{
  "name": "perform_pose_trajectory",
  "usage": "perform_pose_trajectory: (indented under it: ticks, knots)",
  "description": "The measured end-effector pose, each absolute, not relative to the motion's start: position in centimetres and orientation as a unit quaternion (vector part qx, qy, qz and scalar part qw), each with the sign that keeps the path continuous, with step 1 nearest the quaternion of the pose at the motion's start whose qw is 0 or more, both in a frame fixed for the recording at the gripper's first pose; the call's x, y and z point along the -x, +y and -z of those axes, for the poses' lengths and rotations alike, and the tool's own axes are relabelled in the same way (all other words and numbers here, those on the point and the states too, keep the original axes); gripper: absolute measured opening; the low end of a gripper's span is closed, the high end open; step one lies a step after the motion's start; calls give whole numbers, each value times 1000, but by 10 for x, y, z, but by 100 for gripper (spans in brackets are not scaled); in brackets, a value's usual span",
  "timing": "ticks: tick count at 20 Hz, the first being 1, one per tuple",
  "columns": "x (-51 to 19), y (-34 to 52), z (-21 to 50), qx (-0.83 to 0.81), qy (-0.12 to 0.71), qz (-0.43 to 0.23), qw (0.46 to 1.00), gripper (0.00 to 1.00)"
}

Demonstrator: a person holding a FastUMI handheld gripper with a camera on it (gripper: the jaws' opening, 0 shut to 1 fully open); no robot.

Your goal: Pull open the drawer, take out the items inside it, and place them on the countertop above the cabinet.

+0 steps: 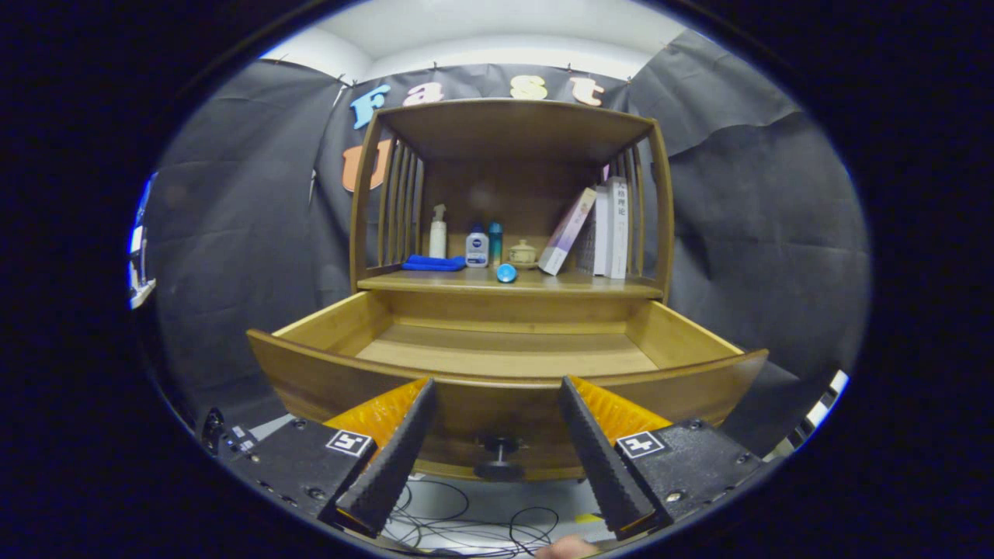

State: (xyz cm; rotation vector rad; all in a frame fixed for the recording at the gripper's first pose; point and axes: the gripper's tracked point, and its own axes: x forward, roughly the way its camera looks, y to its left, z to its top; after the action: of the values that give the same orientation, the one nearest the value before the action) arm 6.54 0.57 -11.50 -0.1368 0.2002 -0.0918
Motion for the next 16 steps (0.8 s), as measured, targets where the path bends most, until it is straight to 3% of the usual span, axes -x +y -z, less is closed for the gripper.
perform_pose_trajectory:
  ticks: [6, 16]
  knots:
    - [-67, 7, 147, 63, 101, 34, 992, 99]
    - [-73, 1, 164, 58, 84, 75, 992, 99]
